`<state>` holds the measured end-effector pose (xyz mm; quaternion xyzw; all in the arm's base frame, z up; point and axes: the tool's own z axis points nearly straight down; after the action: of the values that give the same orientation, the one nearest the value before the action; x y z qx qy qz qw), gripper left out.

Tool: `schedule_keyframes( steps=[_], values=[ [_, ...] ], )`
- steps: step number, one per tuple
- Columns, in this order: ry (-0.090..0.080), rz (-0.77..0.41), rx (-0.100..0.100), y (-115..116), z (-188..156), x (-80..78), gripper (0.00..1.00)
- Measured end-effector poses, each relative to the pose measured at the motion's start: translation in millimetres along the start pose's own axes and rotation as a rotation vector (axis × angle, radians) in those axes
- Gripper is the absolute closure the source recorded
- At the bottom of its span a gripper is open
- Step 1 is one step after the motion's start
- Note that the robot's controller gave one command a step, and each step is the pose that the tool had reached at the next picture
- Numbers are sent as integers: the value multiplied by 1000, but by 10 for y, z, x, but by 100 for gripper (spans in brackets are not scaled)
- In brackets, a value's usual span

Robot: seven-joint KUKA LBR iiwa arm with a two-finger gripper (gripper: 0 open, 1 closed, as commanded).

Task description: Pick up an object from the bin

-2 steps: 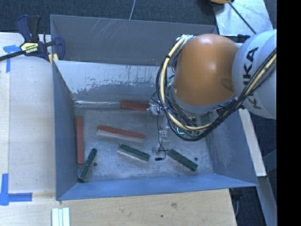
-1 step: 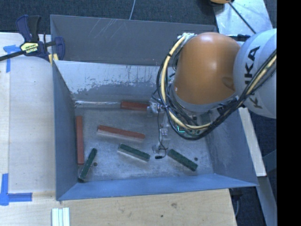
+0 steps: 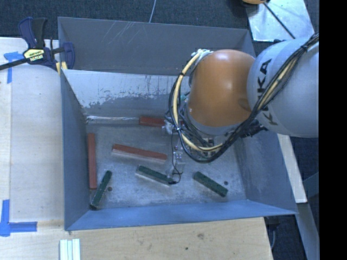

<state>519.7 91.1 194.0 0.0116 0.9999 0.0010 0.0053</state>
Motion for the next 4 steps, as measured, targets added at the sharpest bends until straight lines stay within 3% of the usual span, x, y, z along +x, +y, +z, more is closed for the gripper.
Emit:
schedule_keyframes(
  steps=[1,2,3,4],
  values=[
    [13,-91,2,-3,1045,-240,0],
    [5,-125,0,-32,1231,-615,100],
    [5,-125,0,-32,1232,-615,100],
    [11,-135,2,-495,346,-717,0]
  ],
)
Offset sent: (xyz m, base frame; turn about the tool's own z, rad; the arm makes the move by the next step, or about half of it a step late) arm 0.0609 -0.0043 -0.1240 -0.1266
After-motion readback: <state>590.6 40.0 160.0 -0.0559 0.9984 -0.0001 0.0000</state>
